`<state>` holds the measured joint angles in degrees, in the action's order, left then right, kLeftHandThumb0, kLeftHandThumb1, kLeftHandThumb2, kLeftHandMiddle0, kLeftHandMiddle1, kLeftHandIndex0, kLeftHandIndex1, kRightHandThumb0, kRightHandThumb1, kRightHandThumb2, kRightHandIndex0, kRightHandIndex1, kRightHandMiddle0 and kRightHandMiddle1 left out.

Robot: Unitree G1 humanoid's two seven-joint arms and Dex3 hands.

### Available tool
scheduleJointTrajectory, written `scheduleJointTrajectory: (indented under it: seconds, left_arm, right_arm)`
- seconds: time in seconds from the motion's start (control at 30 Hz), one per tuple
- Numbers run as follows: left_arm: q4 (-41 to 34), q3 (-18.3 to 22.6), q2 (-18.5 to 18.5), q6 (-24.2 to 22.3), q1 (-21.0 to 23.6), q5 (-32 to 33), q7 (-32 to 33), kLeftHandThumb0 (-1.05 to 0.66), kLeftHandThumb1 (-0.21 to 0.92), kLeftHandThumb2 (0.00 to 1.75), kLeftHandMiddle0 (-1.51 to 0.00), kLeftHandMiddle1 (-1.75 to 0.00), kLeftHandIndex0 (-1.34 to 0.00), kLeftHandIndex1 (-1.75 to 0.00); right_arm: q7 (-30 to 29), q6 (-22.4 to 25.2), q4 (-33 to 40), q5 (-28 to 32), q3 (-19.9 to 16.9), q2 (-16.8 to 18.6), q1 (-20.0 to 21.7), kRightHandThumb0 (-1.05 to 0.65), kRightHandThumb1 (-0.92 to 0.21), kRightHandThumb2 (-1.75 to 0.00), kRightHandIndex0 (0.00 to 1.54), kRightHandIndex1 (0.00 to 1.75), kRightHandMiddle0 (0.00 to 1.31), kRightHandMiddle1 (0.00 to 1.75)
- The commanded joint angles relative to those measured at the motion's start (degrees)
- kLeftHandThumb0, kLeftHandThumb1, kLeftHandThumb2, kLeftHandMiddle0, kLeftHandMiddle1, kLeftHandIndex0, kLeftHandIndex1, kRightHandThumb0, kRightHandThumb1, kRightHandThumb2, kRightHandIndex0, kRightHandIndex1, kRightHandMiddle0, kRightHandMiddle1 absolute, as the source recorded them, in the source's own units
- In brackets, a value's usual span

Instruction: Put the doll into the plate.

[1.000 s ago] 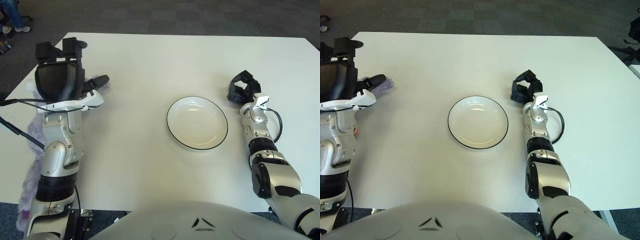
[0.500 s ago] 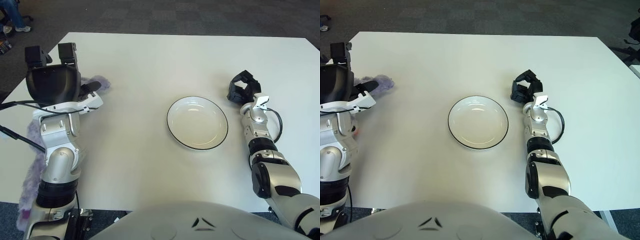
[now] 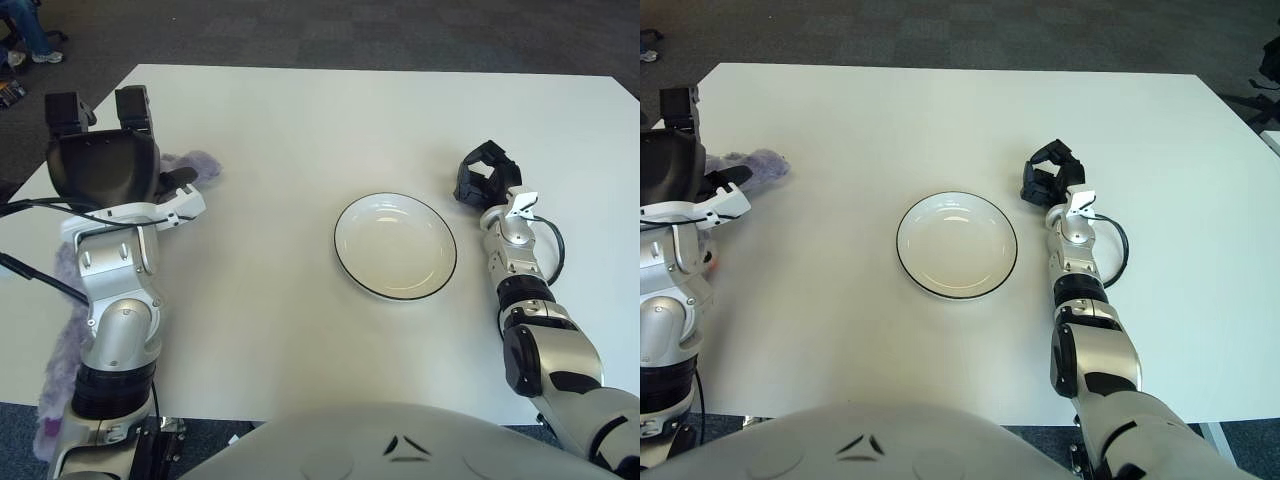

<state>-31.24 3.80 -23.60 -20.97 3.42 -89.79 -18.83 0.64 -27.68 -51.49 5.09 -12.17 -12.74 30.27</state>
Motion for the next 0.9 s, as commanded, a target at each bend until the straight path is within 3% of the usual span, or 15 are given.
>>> scheduleJointTrajectory:
  seconds: [0.0,0.07,0.2,0.3,0.47,0.6,0.87]
  left_arm:
    - [-11.37,2.25,-3.8,5.02,-2.34,-3.56,-19.32,-1.03,0.92,0.57,-0.07,-1.49,0.0,-0.54]
    - [-16.51,3.35,-5.35,7.43,-3.35,-4.83,-28.17,-1.03,0.92,0.64,-0.13,-1.62,0.0,-0.47]
    - [-13.51,4.87,-6.76,8.27,-5.06,-2.14,-28.11,-1.04,0.92,0.77,-0.18,-1.72,0.0,-0.34]
    - [-14.45,5.61,-8.1,10.08,-4.44,-0.62,-33.12,-1.05,0.92,0.81,-0.14,-1.74,0.0,-0.24]
    - [-10.57,4.58,-10.32,13.29,0.02,1.17,-37.57,-1.05,0.92,0.81,-0.06,-1.74,0.0,-0.12]
    - [-7.35,3.2,-10.69,14.88,2.75,1.66,-38.36,-1.02,0.92,0.69,-0.03,-1.75,0.0,-0.07]
    - [-5.68,3.39,-11.53,17.3,1.79,4.29,-36.34,-0.93,0.91,0.4,-0.05,-1.75,0.0,-0.11]
  right_arm:
    - [-0.24,1.19,-0.65,0.18,-0.26,0.53,-1.51,-0.46,-0.38,-1.24,1.2,1.75,0.57,1.75]
    - [-0.38,1.26,-0.48,0.16,-0.24,0.55,-1.55,-0.46,-0.38,-1.24,1.21,1.75,0.57,1.75]
    - [-0.27,1.24,-0.36,0.34,-0.3,0.58,-1.57,-0.46,-0.38,-1.24,1.22,1.75,0.57,1.75]
    - [0.15,1.35,-0.12,0.68,-0.43,0.62,-1.68,-0.46,-0.38,-1.24,1.22,1.75,0.57,1.75]
    - [0.44,1.41,0.08,0.84,-0.56,0.61,-1.75,-0.46,-0.38,-1.24,1.23,1.75,0.57,1.75]
    - [0.56,1.42,0.37,0.85,-0.62,0.64,-1.88,-0.46,-0.38,-1.24,1.23,1.75,0.57,1.75]
    - [0.97,1.59,0.82,1.08,-0.78,0.67,-2.04,-0.46,-0.38,-1.24,1.23,1.75,0.56,1.75]
